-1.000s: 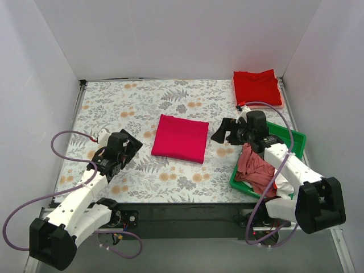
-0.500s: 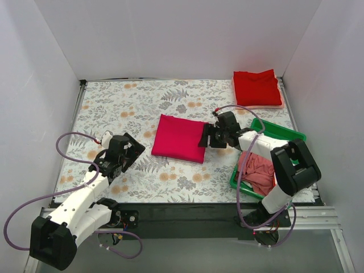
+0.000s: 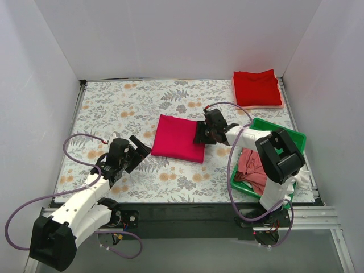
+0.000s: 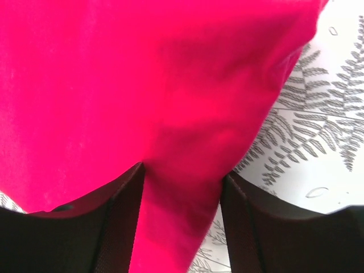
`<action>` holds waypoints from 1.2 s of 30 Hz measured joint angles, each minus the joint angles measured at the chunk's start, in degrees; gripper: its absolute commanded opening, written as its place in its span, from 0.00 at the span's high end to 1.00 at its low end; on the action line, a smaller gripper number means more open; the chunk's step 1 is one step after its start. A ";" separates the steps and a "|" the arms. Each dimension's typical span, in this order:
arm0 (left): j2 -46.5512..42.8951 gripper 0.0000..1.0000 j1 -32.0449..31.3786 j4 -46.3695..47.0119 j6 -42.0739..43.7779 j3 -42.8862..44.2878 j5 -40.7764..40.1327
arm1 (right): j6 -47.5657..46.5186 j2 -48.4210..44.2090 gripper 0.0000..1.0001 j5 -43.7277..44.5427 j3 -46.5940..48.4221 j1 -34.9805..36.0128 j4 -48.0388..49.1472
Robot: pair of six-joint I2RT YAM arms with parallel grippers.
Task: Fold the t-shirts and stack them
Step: Neatly place the folded tshirt to the corner
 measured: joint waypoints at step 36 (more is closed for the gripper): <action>-1.49 0.06 -0.35 3.63 0.57 -2.45 5.29 | -15.96 10.05 0.99 24.61 18.12 4.81 -14.73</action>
